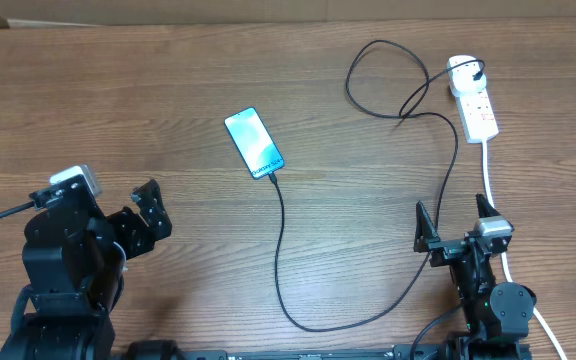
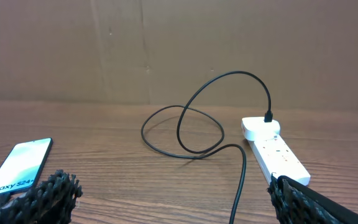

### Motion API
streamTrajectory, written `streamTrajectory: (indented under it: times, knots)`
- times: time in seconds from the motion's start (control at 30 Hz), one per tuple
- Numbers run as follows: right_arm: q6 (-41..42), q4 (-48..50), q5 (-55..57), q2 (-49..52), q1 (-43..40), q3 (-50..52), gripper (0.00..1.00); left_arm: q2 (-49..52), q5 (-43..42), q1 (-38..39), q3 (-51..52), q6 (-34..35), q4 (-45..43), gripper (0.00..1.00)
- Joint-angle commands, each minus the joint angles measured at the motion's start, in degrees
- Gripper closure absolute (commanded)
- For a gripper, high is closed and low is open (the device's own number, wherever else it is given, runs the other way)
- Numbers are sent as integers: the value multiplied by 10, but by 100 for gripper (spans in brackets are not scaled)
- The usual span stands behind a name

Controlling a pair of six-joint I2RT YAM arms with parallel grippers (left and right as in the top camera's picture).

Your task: Plug charger to phone and switch on socket

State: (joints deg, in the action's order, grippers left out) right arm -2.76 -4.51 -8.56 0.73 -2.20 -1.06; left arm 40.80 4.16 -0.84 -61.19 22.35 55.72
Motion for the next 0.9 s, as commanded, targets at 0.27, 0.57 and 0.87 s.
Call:
streamTrajectory:
  times: [0.27,0.57,0.87]
  knots:
    - [-1,3,4,-6,3,6,0,0,16,2,1,4,63,0]
    - [-1,3,4,-6,3,6,0,-4,-58,1,7,-119,52,0]
    - [-1,3,4,-6,3,6,0,-67,-163,1,91,-262,-64,0]
